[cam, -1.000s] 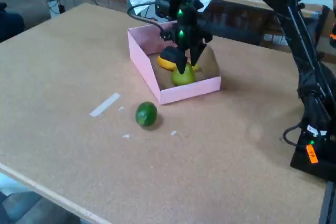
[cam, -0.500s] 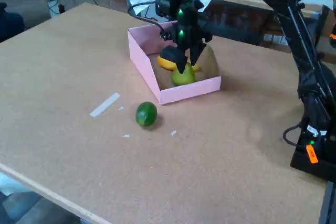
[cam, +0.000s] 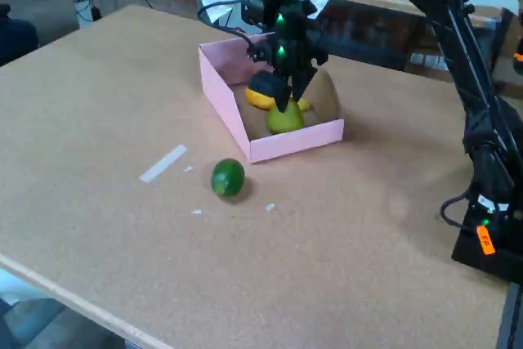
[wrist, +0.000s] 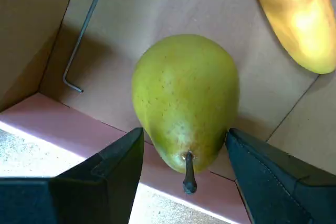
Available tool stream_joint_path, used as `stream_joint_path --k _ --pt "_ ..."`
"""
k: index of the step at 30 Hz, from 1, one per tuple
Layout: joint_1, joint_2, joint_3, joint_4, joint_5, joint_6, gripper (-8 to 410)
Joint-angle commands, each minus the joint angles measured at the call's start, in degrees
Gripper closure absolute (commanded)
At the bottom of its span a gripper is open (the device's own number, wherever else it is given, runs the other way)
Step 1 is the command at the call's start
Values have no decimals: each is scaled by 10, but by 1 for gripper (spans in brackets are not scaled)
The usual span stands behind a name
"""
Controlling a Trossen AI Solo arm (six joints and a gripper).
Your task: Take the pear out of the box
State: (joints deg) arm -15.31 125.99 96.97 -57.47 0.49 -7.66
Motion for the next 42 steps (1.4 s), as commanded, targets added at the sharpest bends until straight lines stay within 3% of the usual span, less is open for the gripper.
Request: stream_joint_path --k 1,9,42 --pt "0 0 0 0 0 -2 190" --pt "0 0 0 0 0 -2 197" --pt "0 -5 3 -10 1 14 316"
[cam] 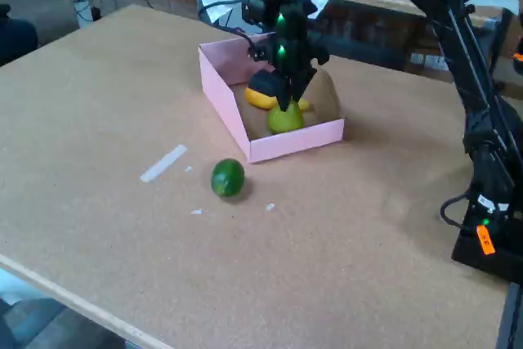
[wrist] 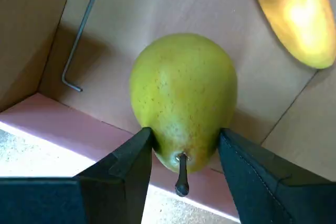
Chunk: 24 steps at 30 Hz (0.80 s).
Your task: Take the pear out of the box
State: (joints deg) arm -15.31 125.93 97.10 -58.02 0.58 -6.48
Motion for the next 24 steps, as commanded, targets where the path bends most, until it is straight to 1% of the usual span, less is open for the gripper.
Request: stream_joint_path --k 1,24 --pt "0 -7 2 -4 0 2 317" --pt "1 -71 2 -52 14 3 318"
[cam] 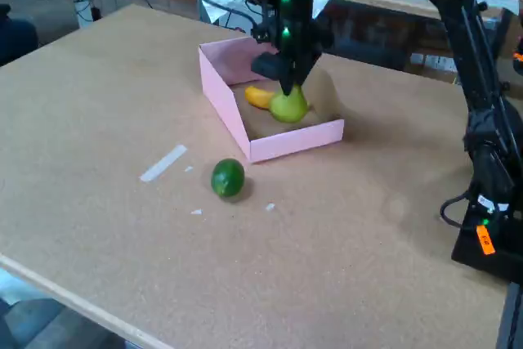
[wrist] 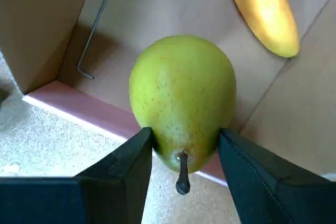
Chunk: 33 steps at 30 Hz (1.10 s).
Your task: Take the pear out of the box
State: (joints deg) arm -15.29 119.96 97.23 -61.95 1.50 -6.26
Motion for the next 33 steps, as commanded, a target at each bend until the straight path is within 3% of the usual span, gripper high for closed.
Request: stream_joint_path --k 1,33 --pt "1 -15 1 -16 5 1 318" --pt "67 -60 -3 -99 5 42 318"
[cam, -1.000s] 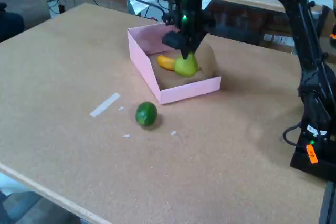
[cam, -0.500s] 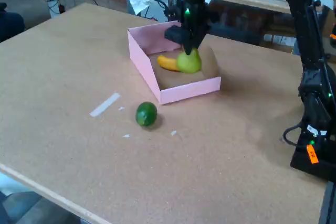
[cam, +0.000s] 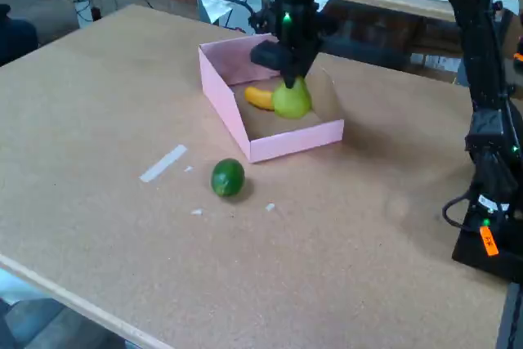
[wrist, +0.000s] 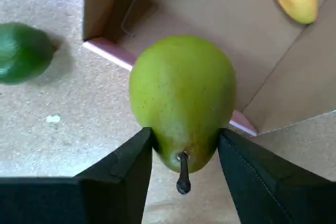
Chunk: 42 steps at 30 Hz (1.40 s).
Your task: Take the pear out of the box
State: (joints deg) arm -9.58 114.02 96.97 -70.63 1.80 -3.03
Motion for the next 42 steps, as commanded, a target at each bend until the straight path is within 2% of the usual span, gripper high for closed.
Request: stream_joint_path --k 1,5,10,17,22,42 --pt "13 -2 0 -15 2 15 318" --pt "19 -25 -31 5 2 16 318" --pt "19 -89 -125 63 1 17 318" --pt "17 -141 -196 71 -1 18 318" --pt "20 -154 -223 75 -30 20 318" --pt "94 -168 -277 80 -30 69 318"
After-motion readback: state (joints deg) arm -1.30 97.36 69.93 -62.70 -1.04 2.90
